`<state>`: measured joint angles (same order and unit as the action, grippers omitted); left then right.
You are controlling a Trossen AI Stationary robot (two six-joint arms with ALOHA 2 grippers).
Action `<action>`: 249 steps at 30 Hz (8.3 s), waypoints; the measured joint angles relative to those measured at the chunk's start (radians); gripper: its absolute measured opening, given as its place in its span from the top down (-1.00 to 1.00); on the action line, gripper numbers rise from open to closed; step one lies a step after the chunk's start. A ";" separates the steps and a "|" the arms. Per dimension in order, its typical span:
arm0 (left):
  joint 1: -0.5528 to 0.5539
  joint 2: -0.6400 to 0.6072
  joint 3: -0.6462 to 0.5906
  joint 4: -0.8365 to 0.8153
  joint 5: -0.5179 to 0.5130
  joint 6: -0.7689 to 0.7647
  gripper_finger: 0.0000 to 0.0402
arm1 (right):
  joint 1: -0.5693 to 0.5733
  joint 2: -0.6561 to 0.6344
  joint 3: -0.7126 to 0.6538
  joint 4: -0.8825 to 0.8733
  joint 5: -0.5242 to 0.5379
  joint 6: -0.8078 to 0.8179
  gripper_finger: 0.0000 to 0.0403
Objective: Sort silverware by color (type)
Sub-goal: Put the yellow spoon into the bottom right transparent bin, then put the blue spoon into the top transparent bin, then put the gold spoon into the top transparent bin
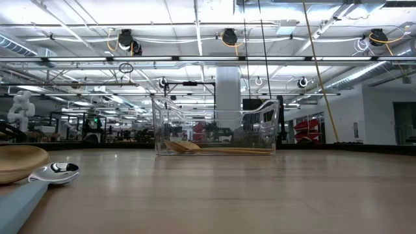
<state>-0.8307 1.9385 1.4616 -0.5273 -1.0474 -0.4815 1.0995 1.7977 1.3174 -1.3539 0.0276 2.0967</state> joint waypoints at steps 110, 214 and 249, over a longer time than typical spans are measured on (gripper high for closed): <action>0.181 0.201 0.092 -0.263 0.871 0.690 -0.06 | 0.084 0.000 0.232 0.228 1.098 -0.860 0.18; -0.145 -0.172 -0.090 -1.033 1.057 0.798 0.82 | 0.062 0.000 0.231 0.288 1.128 -0.890 0.18; -0.177 -0.171 0.086 -0.910 0.617 0.160 0.19 | 0.038 0.000 0.231 0.359 1.153 -0.906 0.18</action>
<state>-1.0077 1.7677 1.5479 -1.4378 -0.4301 -0.3214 1.1371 1.7977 1.5486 -0.9946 1.1802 1.1908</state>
